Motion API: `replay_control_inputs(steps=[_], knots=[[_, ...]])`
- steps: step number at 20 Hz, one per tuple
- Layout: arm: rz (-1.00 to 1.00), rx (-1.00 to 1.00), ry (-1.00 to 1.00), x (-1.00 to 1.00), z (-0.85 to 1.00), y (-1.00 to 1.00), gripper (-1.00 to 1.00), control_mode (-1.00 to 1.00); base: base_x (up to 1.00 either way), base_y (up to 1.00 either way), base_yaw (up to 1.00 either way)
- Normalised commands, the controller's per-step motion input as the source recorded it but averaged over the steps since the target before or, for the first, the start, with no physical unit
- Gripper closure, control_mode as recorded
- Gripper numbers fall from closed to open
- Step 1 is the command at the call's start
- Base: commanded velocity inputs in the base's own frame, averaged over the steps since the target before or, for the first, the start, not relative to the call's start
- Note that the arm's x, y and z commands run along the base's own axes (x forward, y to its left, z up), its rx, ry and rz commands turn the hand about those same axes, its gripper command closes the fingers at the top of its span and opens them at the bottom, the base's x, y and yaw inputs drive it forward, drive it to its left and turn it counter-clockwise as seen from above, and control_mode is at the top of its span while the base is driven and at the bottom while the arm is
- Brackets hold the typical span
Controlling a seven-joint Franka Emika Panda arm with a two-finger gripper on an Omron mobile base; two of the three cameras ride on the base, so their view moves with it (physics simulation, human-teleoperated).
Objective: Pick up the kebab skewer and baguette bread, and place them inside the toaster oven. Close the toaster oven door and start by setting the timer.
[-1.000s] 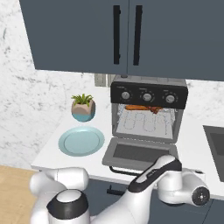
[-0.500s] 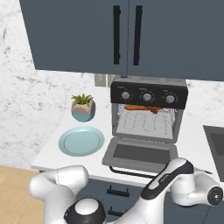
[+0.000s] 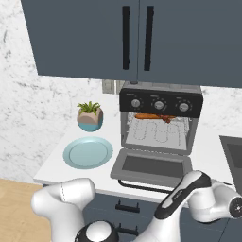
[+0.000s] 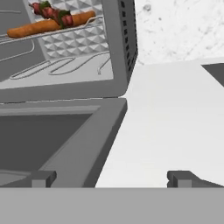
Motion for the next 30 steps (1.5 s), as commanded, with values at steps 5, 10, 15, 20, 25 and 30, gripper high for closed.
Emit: replay_control_inputs(steps=[5, 10, 15, 20, 25, 30], knots=[[0.0, -0.02, 0.0, -0.7, -0.06, -0.37, -1.0, -1.0, 0.0, 0.0, 0.0], [0.0, -0.02, 0.0, -0.55, -0.17, -0.08, -1.0, -1.0, 0.0, 0.0, 0.0], [0.0, -0.04, 0.0, -0.01, -0.5, 0.04, -1.0, -1.0, 0.0, 0.0, 0.0], [0.0, -0.01, -0.02, 0.0, -0.1, 0.24, -1.0, -1.0, 0.0, 0.0, 0.0], [0.0, 0.0, -0.04, 0.14, 0.0, 0.0, -1.0, -1.0, 0.0, 0.0, 0.0], [0.0, 0.0, 0.0, 0.26, 0.0, 0.0, -1.0, -1.0, 0.0, 0.0, 0.0]])
